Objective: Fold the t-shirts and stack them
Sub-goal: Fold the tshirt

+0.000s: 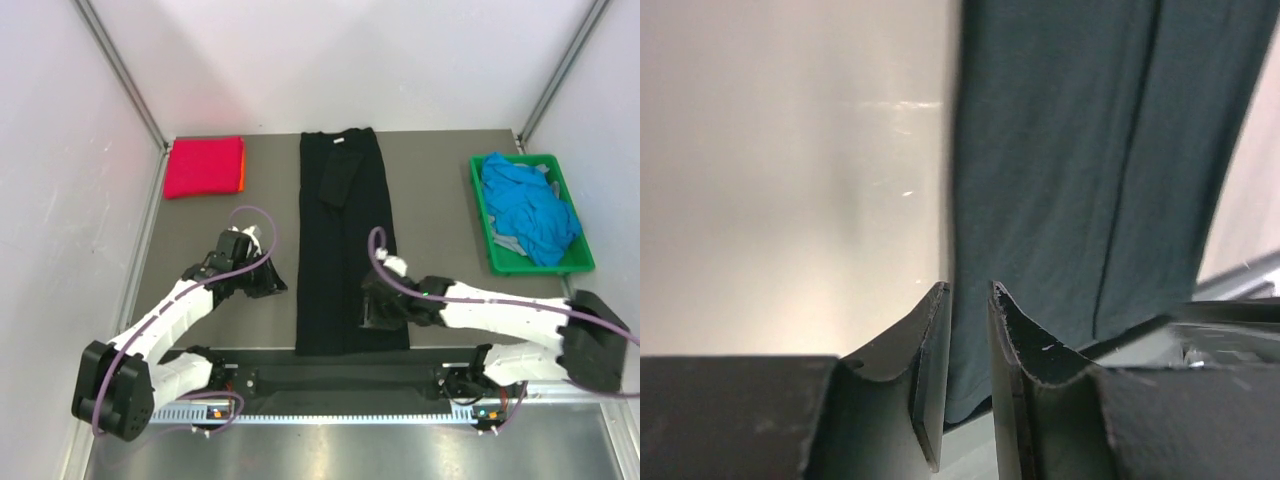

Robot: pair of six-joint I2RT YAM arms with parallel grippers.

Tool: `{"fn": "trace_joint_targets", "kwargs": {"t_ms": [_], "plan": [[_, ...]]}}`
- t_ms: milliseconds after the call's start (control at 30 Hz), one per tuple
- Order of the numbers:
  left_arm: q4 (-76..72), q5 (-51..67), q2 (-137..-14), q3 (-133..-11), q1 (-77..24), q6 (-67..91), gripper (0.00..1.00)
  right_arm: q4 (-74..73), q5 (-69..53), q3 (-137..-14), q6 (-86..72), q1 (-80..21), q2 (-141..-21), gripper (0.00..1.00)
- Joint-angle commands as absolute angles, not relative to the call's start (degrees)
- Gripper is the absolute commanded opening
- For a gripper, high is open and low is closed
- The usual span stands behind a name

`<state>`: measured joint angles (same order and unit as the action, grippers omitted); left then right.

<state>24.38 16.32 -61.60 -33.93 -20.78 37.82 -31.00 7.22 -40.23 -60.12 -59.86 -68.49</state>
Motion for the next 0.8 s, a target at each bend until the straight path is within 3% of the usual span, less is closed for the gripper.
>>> {"fn": "trace_joint_targets", "kwargs": {"t_ms": [0, 233, 767], "plan": [[19.6, 21.5, -60.5, -33.2, -20.4, 34.5, 0.27, -24.4, 10.2, -43.9, -63.4, -66.3, -77.0, 0.29], [20.0, 21.7, -60.5, -33.6, -20.4, 33.4, 0.27, -21.5, 10.5, -48.8, -66.5, -73.3, -86.8, 0.28], [20.2, 21.2, -60.6, -33.7, -20.4, 33.1, 0.27, -23.1, 11.7, -49.7, -68.6, -75.1, -90.5, 0.27]]}}
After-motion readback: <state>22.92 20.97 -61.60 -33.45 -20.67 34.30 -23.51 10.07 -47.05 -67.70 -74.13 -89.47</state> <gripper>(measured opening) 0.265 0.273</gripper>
